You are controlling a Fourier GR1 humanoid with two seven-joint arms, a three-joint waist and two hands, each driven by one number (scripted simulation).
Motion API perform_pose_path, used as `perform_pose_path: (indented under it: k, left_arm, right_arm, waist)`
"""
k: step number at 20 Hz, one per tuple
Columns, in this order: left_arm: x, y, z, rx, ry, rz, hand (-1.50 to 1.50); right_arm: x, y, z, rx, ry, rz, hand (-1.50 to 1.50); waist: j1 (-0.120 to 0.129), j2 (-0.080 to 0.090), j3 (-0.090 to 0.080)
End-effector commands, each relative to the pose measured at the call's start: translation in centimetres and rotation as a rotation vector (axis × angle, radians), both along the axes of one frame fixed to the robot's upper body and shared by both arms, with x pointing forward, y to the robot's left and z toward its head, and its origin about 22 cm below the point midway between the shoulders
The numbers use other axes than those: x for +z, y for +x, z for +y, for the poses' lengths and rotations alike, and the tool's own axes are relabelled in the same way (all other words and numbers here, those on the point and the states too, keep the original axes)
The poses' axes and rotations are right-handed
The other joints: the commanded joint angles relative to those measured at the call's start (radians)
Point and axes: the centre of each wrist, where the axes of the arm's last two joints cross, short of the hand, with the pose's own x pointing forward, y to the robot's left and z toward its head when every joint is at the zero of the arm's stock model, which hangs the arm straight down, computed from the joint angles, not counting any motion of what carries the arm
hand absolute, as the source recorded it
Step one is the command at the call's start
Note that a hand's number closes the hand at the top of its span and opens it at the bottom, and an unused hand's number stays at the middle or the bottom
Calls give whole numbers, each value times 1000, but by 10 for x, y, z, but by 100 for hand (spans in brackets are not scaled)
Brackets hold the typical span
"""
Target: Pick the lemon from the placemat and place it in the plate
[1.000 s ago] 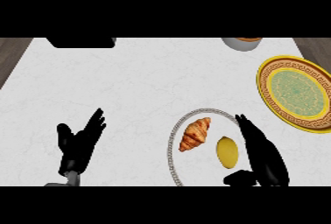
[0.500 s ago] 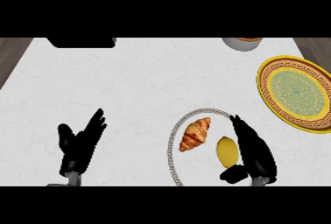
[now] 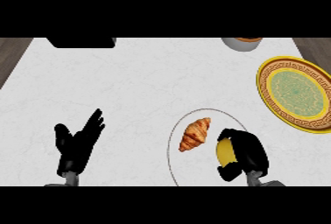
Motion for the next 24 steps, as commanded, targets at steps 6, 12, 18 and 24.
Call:
perform_pose_path:
  k: [6,12,18,24]
  left_arm:
    - [2,7,-6,5,7,9,0]
    - [1,4,-10,5,-4,10,0]
    - [-6,-4,-4,28,6,1,0]
    - [-12,-4,-2,15,0,-5,0]
  right_arm:
    - [-2,-33,1,155,-31,-82,150]
    - [19,-96,-10,396,84,-254,150]
    - [65,-119,-9,304,233,-622,150]
    - [77,-108,-46,64,376,-735,150]
  waist:
    - [-5,2,2]
    - [-22,-2,3]
    - [-34,-4,3]
    - [-19,2,3]
